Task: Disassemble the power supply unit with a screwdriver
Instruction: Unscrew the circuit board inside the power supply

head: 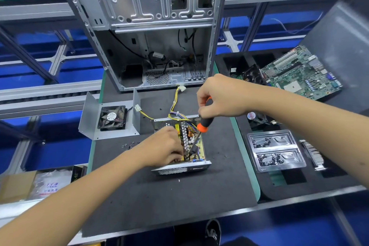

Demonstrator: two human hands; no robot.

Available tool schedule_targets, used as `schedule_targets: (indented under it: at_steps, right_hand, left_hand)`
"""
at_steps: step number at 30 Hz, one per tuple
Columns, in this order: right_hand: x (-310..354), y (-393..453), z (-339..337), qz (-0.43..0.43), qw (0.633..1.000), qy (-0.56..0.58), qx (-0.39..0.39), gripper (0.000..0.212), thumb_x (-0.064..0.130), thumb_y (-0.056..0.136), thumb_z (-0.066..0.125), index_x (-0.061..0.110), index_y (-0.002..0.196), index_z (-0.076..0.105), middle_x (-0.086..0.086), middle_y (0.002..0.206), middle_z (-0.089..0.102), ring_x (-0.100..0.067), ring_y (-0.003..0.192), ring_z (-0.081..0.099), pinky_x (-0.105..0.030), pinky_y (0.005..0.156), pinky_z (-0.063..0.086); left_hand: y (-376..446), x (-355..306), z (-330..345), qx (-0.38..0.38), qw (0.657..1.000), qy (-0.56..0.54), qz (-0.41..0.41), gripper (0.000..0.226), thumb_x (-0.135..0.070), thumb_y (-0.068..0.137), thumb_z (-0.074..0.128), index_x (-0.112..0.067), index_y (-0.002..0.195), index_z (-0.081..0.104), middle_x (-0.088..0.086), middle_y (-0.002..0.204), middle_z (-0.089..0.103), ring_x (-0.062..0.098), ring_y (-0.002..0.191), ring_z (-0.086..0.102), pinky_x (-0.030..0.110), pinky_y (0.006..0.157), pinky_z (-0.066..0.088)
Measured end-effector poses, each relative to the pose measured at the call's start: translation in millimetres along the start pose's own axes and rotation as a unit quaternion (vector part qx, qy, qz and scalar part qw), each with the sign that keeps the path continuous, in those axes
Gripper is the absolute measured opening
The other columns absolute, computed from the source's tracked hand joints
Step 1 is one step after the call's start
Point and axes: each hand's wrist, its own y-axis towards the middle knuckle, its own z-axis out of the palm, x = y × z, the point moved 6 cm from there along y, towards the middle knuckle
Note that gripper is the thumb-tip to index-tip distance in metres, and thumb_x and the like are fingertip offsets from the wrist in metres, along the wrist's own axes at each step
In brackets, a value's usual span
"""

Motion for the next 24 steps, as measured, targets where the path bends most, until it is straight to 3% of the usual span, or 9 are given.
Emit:
schedule_targets:
  at_steps: [2, 4, 7, 10, 13, 18, 21, 23, 24]
  right_hand:
    - [-0.6, -0.6, 0.9, -0.002, 1.0, -0.007, 0.005, 0.013, 0.029, 0.077, 0.067, 0.02, 0.067, 0.066, 0.006, 0.051, 0.053, -0.011, 0.049, 0.042, -0.029, 0.051, 0.038]
    - [-2.2, -0.3, 2.7, 0.0, 1.0, -0.017, 0.007, 0.015, 0.029, 0.077, 0.067, 0.02, 0.066, 0.065, 0.01, 0.043, 0.049, -0.009, 0.046, 0.043, -0.03, 0.052, 0.039]
    - [-1.4, 1.2, 6.8, -0.002, 0.999, -0.026, 0.018, 0.016, 0.028, 0.078, 0.067, 0.019, 0.065, 0.065, 0.017, 0.043, 0.051, -0.003, 0.048, 0.046, -0.022, 0.05, 0.04]
    - [2.1, 1.6, 9.3, -0.014, 0.999, -0.015, 0.029, 0.015, 0.027, 0.078, 0.067, 0.017, 0.066, 0.065, 0.031, 0.047, 0.051, 0.01, 0.053, 0.047, -0.01, 0.048, 0.037]
    - [3.4, 1.8, 10.9, -0.018, 0.999, -0.017, 0.029, 0.016, 0.026, 0.078, 0.068, 0.014, 0.067, 0.066, 0.012, 0.039, 0.047, 0.014, 0.052, 0.046, -0.005, 0.048, 0.035]
    - [5.6, 0.2, 17.4, -0.026, 0.998, -0.028, 0.049, 0.017, 0.025, 0.079, 0.067, 0.014, 0.066, 0.065, 0.009, 0.045, 0.05, 0.012, 0.053, 0.047, -0.013, 0.044, 0.036]
    - [8.1, 0.2, 18.5, -0.032, 0.997, -0.04, 0.051, 0.017, 0.026, 0.081, 0.066, 0.015, 0.067, 0.064, 0.011, 0.048, 0.049, 0.022, 0.058, 0.044, -0.019, 0.04, 0.028]
    - [9.6, 0.6, 18.5, -0.032, 0.997, -0.046, 0.049, 0.019, 0.027, 0.081, 0.066, 0.016, 0.066, 0.061, 0.011, 0.05, 0.049, 0.02, 0.057, 0.044, -0.024, 0.044, 0.027]
    - [10.4, 0.8, 18.7, -0.033, 0.997, -0.051, 0.049, 0.019, 0.028, 0.081, 0.066, 0.018, 0.065, 0.06, 0.011, 0.051, 0.049, 0.017, 0.056, 0.045, -0.024, 0.044, 0.027]
  left_hand:
    - [-1.6, -5.4, -8.2, 0.011, 1.0, 0.017, 0.01, 0.026, -0.038, 0.094, 0.051, -0.022, 0.084, 0.069, -0.008, 0.08, 0.065, 0.013, 0.084, 0.048, 0.029, 0.085, 0.034]
    - [0.3, -10.5, -9.4, 0.078, 0.991, -0.103, -0.021, 0.033, -0.039, 0.096, 0.048, -0.016, 0.075, 0.061, -0.002, 0.069, 0.059, 0.012, 0.069, 0.047, 0.028, 0.069, 0.037]
    - [4.1, -18.6, -5.0, 0.166, 0.971, -0.16, -0.064, 0.044, -0.042, 0.097, 0.044, -0.012, 0.065, 0.045, 0.001, 0.057, 0.039, 0.013, 0.054, 0.032, 0.029, 0.054, 0.027]
    - [10.4, -18.4, 1.4, 0.203, 0.958, -0.172, -0.105, 0.038, -0.028, 0.098, 0.042, -0.006, 0.067, 0.046, 0.006, 0.06, 0.042, 0.016, 0.056, 0.033, 0.034, 0.059, 0.027]
    - [11.5, -16.4, 13.4, 0.274, 0.926, -0.198, -0.169, 0.025, -0.01, 0.093, 0.039, 0.004, 0.077, 0.052, 0.015, 0.071, 0.049, 0.02, 0.066, 0.036, 0.037, 0.064, 0.033]
    - [9.4, -13.7, 21.4, 0.322, 0.889, -0.202, -0.254, 0.015, -0.016, 0.096, 0.042, -0.01, 0.095, 0.056, 0.007, 0.097, 0.054, 0.022, 0.088, 0.048, 0.023, 0.063, 0.039]
    - [6.4, -16.1, 24.7, 0.335, 0.862, -0.251, -0.287, 0.029, 0.0, 0.091, 0.037, 0.005, 0.111, 0.057, 0.019, 0.119, 0.058, 0.031, 0.107, 0.052, 0.031, 0.084, 0.039]
    - [3.8, -13.8, 28.7, 0.327, 0.853, -0.27, -0.305, 0.031, 0.002, 0.087, 0.036, 0.005, 0.107, 0.059, 0.019, 0.118, 0.058, 0.033, 0.104, 0.053, 0.034, 0.088, 0.042]
    - [3.1, -14.2, 29.3, 0.325, 0.859, -0.266, -0.293, 0.027, 0.0, 0.086, 0.036, 0.001, 0.099, 0.06, 0.017, 0.112, 0.059, 0.033, 0.092, 0.052, 0.034, 0.081, 0.044]
